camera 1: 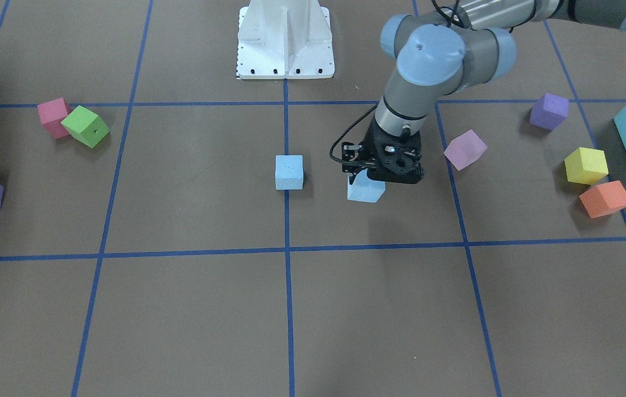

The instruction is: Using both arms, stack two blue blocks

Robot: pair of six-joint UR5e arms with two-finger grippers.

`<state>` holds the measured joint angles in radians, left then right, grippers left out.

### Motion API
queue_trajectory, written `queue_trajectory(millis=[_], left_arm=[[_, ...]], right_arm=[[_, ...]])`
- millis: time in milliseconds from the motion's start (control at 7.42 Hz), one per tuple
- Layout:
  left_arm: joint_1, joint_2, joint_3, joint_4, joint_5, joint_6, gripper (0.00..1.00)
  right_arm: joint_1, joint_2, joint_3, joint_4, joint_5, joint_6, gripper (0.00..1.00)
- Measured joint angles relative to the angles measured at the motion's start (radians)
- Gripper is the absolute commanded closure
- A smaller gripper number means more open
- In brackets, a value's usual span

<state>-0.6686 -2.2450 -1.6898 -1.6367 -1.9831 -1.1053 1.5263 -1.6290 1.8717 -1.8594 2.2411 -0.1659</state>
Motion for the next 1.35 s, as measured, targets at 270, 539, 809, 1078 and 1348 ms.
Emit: queue_trajectory(millis=[270, 539, 809, 1078, 1348], left_arm=[[0.085, -0.128, 0.085, 0.032, 0.067, -0.115, 0.65], [0.136, -0.187, 0.119, 0.037, 0.093, -0.188, 0.62], [0.17, -0.191, 0.126, 0.038, 0.138, -0.211, 0.53], [0.183, -0.186, 0.129, 0.042, 0.16, -0.213, 0.49], [0.188, -0.185, 0.129, 0.052, 0.163, -0.214, 0.38]], right_arm=[[0.0, -0.001, -0.001, -0.001, 0.0, 0.0, 0.0], [0.0, -0.001, -0.002, -0.001, 0.0, 0.001, 0.0], [0.0, -0.002, -0.003, -0.001, 0.001, 0.002, 0.0], [0.0, -0.002, -0.006, -0.001, 0.002, 0.002, 0.0], [0.0, -0.002, -0.01, -0.001, 0.003, 0.002, 0.0]])
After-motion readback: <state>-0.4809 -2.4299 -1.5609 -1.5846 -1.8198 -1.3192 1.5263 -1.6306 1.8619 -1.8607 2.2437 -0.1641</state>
